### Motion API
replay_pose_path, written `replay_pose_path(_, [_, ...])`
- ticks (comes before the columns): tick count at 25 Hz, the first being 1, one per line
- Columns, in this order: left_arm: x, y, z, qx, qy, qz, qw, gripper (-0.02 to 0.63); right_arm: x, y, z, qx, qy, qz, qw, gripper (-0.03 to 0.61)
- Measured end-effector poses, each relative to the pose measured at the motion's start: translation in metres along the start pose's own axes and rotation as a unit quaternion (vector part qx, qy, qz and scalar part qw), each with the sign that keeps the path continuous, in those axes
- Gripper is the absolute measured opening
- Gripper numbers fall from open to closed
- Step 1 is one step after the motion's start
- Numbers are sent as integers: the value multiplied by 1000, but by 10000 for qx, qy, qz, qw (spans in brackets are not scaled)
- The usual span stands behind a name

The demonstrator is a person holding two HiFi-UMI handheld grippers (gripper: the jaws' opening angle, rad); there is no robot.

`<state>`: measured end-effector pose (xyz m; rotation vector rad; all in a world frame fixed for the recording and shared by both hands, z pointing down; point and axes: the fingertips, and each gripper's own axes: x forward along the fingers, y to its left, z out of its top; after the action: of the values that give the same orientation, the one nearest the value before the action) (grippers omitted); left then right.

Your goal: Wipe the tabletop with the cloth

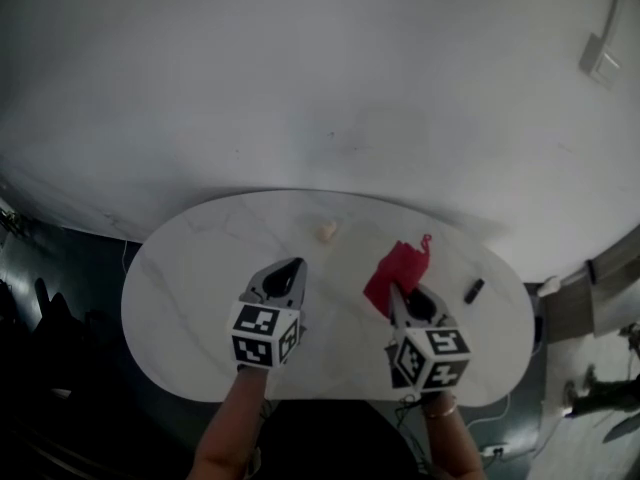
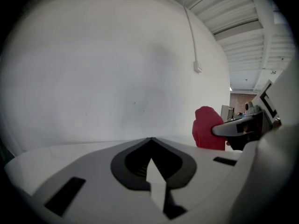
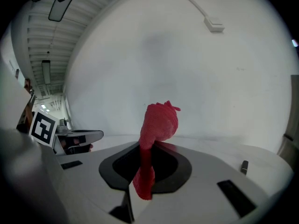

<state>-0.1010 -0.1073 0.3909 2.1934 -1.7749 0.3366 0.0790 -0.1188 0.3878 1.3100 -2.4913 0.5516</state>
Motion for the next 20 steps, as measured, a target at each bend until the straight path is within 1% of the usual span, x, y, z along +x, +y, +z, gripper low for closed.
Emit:
replay_pose_path(3, [-7, 3, -1, -178, -117, 58, 9998, 2, -2, 1, 3, -94, -109, 28, 9999, 48])
replay_pose_path(7, [-12, 4, -2, -266, -161, 80, 9995, 2, -1, 2, 7, -208, -233, 78, 9995, 48])
replay_pose_path(20, [-21, 14, 3, -228, -247, 243, 9991, 2, 6, 11, 8, -272, -304, 134, 9991, 48])
